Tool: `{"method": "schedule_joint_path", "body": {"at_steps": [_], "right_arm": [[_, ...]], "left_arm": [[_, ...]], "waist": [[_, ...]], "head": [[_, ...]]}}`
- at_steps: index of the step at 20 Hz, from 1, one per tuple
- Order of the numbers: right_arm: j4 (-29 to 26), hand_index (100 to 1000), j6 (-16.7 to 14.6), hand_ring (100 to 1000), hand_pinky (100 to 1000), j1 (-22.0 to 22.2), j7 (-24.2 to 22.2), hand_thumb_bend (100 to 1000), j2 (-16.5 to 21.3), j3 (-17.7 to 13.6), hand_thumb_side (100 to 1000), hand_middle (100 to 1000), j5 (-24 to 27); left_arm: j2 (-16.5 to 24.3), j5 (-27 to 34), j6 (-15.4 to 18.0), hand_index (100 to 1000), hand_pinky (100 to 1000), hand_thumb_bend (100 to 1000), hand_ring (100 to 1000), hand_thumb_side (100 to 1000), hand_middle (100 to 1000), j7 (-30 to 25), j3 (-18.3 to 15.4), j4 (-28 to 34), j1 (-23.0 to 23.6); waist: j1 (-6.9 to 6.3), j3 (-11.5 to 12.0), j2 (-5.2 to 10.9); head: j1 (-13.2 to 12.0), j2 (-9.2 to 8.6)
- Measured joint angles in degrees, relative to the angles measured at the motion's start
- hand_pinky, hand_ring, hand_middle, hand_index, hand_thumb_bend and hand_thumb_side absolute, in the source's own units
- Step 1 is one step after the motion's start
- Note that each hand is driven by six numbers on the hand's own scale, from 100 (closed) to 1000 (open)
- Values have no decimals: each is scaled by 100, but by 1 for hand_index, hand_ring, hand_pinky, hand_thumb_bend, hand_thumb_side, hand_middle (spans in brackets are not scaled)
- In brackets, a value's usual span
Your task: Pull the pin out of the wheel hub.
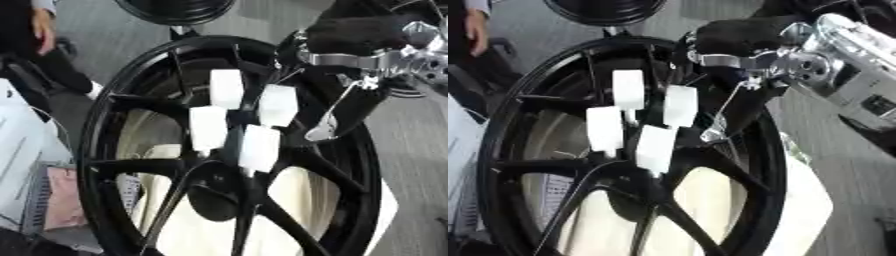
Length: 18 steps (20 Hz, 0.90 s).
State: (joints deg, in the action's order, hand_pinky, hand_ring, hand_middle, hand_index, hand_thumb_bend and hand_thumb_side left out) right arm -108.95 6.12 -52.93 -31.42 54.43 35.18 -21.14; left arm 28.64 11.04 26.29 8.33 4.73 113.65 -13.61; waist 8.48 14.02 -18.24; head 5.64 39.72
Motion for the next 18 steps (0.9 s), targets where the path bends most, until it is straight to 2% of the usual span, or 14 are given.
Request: {"method": "schedule_joint_path", "body": {"at_steps": [6, 12, 18], "right_arm": [[41, 781, 500, 737, 815, 4, 81, 571, -19, -48, 340, 669, -312], [30, 766, 997, 727, 815, 17, 164, 507, -22, -55, 230, 652, -529], [-37, 761, 1279, 720, 811, 36, 179, 491, -69, -55, 204, 647, -540]], "left_arm": [[-1, 0, -12, 805, 768, 100, 625, 718, 622, 7, 0, 0, 1], [-4, 0, -19, 805, 769, 100, 625, 719, 622, 7, 0, 0, 1], [-39, 0, -35, 804, 769, 100, 625, 719, 622, 5, 0, 0, 1]], "waist": [[5, -18, 1], [13, -12, 1], [30, -6, -2]], "head": [[-9, 0], [-9, -4], [-8, -5]]}}
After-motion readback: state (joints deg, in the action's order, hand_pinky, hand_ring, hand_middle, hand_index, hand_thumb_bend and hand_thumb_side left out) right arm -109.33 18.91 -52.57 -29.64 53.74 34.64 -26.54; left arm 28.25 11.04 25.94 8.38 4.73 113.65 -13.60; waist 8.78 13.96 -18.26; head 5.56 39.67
